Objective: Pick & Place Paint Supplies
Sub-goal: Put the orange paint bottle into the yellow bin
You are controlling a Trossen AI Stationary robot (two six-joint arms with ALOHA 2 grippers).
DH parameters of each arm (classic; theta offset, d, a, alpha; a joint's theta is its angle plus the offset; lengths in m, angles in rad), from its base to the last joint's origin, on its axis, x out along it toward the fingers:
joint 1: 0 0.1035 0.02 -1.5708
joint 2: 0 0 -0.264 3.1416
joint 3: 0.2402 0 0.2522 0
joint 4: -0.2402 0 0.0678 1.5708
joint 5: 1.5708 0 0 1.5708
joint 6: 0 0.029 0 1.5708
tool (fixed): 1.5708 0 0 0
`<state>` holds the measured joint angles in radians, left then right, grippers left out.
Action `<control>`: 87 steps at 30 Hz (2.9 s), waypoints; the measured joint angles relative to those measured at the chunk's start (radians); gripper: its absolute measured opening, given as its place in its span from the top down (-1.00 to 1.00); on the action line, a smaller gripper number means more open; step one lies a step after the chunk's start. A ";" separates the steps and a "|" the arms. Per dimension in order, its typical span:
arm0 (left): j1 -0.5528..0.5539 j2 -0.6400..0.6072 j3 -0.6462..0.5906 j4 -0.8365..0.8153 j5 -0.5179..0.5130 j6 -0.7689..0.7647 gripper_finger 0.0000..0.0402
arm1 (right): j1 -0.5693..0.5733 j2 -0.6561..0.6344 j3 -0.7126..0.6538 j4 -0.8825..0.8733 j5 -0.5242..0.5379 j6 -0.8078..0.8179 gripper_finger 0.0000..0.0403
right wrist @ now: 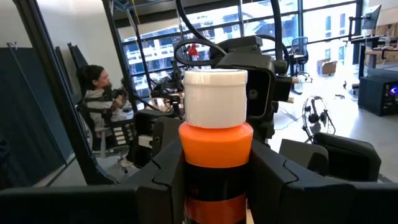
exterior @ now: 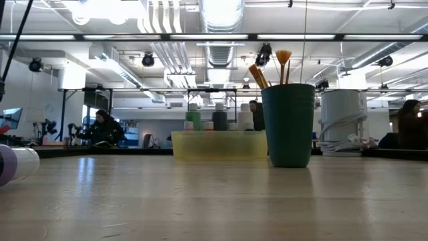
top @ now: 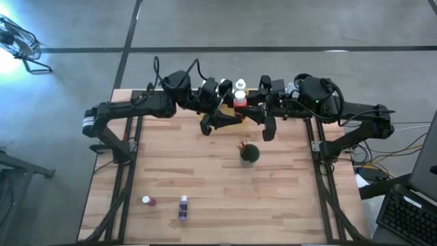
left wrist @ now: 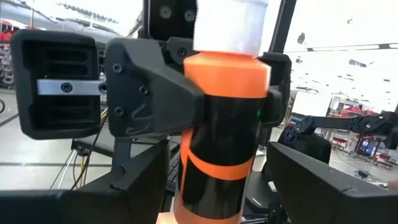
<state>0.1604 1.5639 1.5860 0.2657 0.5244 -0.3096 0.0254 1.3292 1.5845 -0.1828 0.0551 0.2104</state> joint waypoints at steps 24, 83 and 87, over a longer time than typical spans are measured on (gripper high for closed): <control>0.001 0.015 0.009 -0.044 0.019 -0.065 0.40 | 0.000 -0.010 0.012 -0.050 -0.001 0.015 0.11; -0.033 0.092 0.274 -1.162 -0.156 0.367 0.41 | 0.000 0.110 0.096 -0.587 -0.079 0.175 -0.30; -0.033 0.092 0.279 -1.166 -0.156 0.367 0.41 | 0.000 0.121 0.096 -0.595 -0.079 0.174 -0.28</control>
<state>0.1273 1.6561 1.8646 -0.9000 0.3689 0.0574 0.0250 1.4505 1.6810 -0.7774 -0.0235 0.3840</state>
